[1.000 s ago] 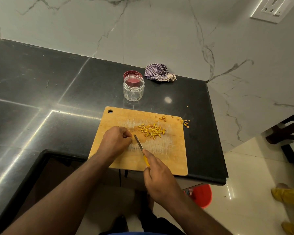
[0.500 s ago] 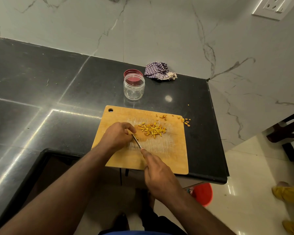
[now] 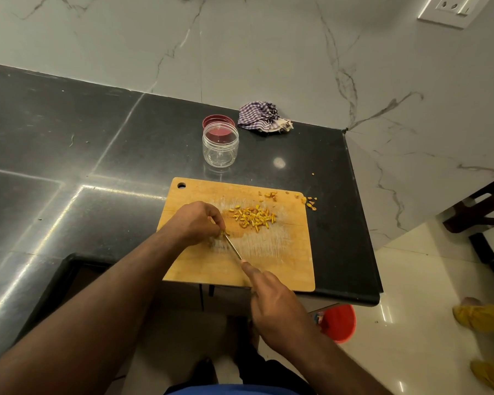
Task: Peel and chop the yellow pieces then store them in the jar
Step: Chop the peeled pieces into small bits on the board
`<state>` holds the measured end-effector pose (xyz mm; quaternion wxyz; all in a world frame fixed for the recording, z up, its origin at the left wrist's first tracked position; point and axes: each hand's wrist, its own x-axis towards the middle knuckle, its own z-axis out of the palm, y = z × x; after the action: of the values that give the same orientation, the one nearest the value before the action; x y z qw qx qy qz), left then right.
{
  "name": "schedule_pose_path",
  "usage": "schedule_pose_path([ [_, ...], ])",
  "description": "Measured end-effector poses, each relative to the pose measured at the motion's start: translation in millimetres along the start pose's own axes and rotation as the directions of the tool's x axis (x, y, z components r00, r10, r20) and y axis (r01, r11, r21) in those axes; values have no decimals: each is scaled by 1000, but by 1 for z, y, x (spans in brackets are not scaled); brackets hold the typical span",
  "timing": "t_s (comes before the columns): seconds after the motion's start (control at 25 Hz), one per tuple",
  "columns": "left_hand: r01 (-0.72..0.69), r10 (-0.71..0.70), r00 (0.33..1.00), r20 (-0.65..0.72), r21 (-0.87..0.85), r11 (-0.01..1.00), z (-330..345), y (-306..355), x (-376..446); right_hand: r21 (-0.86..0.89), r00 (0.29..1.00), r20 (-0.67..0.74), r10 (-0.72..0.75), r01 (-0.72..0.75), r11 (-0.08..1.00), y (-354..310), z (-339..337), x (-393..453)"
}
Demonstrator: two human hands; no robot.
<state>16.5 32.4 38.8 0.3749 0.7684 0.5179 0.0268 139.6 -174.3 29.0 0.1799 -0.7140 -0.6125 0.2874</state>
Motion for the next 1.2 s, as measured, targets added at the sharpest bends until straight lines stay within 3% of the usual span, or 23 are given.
schedule_pose_path([
  [0.12, -14, 14, 1000, -7, -37, 999, 0, -5, -4, 75, 998, -56, 10, -6, 997, 8, -6, -10],
  [0.36, -3, -79, 976, -201, -379, 925, -3, -21, -21, 121, 983, -182, 20, 2, 993, 16, -14, -2],
  [0.48, -22, -82, 951, -298, -328, 944, 2, -29, -30, -2, 982, -177, -59, 59, 998, 10, -12, 6],
  [0.64, -51, -58, 935, -350, -294, 955, 10, -36, -38, -83, 990, -66, -121, 115, 990, 1, -4, 16],
  [0.76, -45, -30, 940, -339, -212, 976, 12, -36, -38, -109, 998, -49, -40, 35, 993, 4, -5, 19],
  [0.92, -55, 32, 950, -309, -68, 996, 15, -34, -34, -78, 981, -162, 104, -118, 990, 15, -18, 22],
  [1.08, -75, 69, 959, -275, -12, 997, 21, -26, -32, -35, 997, -74, -13, 10, 999, -1, -11, 20],
  [1.2, -51, 13, 937, -349, -99, 994, 18, -24, -34, -35, 997, -57, -49, 47, 998, -5, -3, 29],
])
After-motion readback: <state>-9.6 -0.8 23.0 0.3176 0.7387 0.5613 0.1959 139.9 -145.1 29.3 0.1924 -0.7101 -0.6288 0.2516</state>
